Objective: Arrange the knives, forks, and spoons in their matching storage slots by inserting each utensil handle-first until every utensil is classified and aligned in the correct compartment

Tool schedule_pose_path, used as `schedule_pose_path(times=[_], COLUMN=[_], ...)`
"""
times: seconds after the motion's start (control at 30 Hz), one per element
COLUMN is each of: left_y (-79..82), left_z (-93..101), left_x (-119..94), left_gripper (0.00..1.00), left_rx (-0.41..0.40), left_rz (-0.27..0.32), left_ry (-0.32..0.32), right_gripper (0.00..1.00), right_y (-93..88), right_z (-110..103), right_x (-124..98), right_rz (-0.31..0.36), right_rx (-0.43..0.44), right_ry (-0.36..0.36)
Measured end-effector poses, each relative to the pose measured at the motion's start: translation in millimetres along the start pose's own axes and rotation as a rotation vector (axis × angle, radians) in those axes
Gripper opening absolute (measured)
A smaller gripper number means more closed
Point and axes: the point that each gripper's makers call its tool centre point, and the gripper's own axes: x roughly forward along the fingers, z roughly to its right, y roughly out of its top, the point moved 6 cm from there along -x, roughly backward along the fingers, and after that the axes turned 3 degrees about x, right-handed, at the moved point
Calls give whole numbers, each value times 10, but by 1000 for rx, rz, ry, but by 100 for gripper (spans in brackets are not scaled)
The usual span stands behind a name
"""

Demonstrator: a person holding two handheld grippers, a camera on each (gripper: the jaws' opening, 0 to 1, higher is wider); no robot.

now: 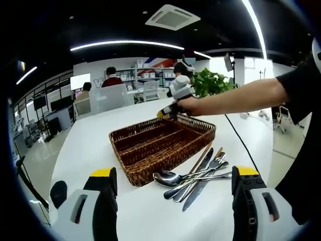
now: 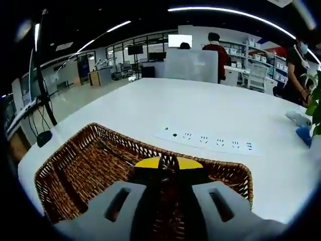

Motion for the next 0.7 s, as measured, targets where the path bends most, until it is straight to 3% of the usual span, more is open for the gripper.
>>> schedule_pose_path(times=[0.5, 0.57, 0.7], left_y=[131, 163, 157], left_z=[0, -21, -45], left_x=[120, 153, 167], left_gripper=[98, 98, 99], left_rx=[4, 1, -14], left_rz=[32, 38, 40], left_ry=[-5, -2, 6], right_gripper=[40, 45, 53], right_y=[-29, -87, -204], right_z=[-89, -146, -242], right_x=[-558, -755, -1022], right_rz=[66, 89, 98], right_rx=[-13, 10, 11], right_ry=[78, 132, 154])
